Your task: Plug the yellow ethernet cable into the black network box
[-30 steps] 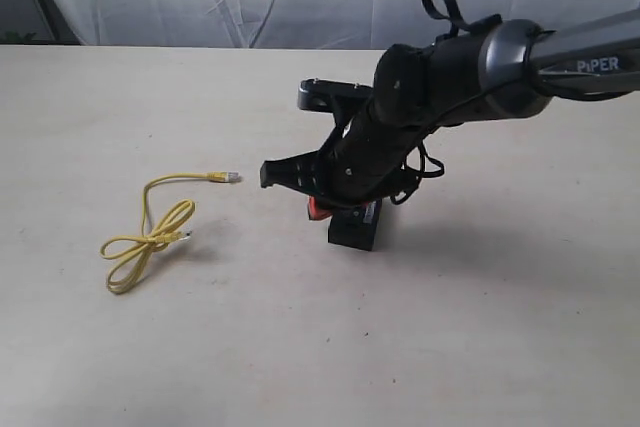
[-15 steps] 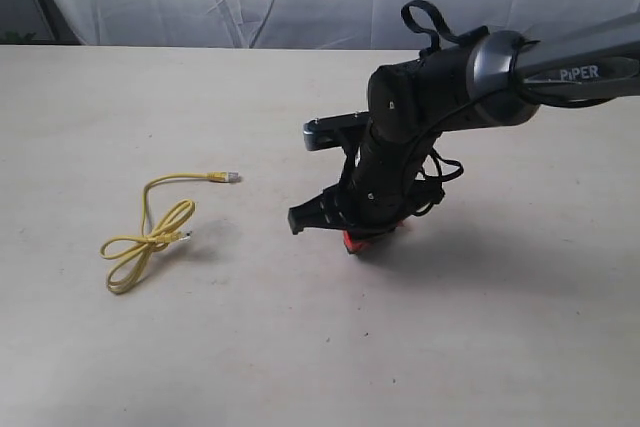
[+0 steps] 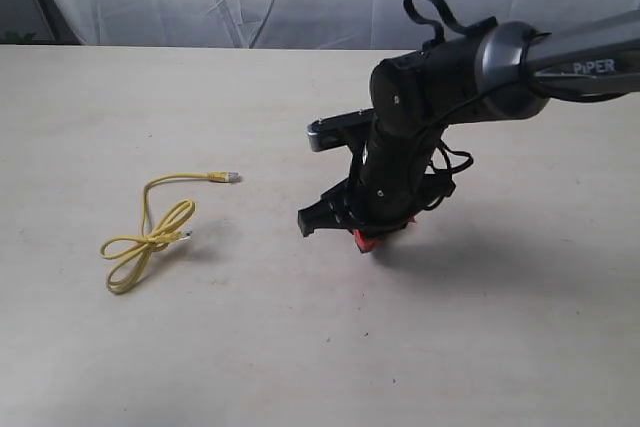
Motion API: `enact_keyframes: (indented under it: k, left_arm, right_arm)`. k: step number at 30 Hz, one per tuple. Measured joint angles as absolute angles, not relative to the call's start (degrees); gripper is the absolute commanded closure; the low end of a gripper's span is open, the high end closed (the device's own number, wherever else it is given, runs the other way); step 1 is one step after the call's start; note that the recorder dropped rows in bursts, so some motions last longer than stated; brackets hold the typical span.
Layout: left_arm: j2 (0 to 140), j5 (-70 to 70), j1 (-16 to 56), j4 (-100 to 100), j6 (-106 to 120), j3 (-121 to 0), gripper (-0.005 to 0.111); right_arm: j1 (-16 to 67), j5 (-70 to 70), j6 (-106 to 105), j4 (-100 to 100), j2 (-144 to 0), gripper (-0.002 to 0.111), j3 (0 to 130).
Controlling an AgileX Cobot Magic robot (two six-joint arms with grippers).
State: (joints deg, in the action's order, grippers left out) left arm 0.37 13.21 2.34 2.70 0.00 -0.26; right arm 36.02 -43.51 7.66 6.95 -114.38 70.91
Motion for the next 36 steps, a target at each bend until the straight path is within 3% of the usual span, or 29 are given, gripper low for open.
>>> enact_keyframes:
  k: [9,19,29,36]
  left_arm:
    - [0.4,13.2,2.3,2.7,0.0,-0.3,0.107]
    - [0.4,13.2,2.3,2.7,0.0,-0.3,0.107]
    - [0.4,13.2,2.3,2.7,0.0,-0.3,0.107]
    - [0.4,13.2,2.3,2.7,0.0,-0.3,0.107]
  right_arm:
    - [35.1,-43.5,7.7,6.5,-107.0,0.109,70.9]
    - [23.4,-43.5,6.5,8.1,-106.9,0.109,70.9]
    - [12.9,-45.5,-15.0,26.5,-106.9,0.109,70.9]
    - [11.0,-48.9,-30.9,38.8,-109.7,0.109,70.9]
